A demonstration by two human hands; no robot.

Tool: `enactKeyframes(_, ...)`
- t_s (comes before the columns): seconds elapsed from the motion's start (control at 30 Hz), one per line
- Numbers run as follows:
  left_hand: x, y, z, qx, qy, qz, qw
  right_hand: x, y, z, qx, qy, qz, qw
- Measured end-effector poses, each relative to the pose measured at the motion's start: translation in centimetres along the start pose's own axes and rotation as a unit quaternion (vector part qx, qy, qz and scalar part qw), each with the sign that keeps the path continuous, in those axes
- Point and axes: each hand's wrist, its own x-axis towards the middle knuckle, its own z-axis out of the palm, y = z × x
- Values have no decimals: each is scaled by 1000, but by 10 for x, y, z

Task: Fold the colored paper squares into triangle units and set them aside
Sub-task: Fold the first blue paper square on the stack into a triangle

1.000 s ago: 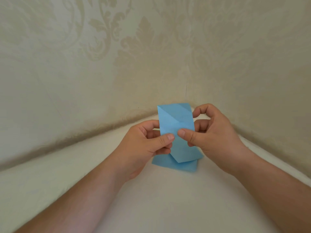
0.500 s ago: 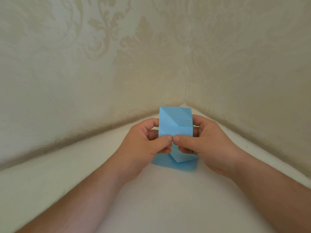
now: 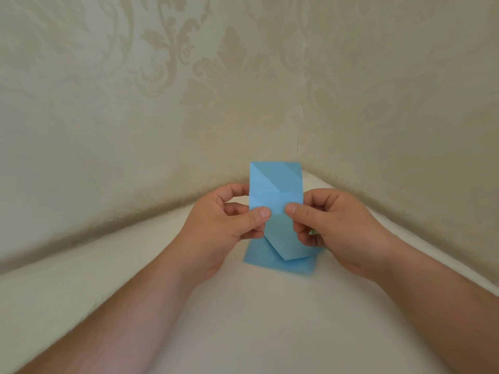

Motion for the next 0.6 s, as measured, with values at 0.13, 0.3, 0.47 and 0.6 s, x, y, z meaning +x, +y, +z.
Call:
enactKeyframes(0.13,1,3,-4,-9,-2,-2,1000,0,-1,0,5,15,-19,1000)
enactKeyframes(0.3,2,-1,-3,-14,-16,-14,1000,-3,-2,2,1,12,-30,999)
enactKeyframes(0.47,-3,-2,2,35,-86,-16,996,-4,-4,1,5,14,-68,998)
enactKeyframes(0.6,-2,-3,3,31,-75,6,997,-3,-3,-2,-20,27,-85,996)
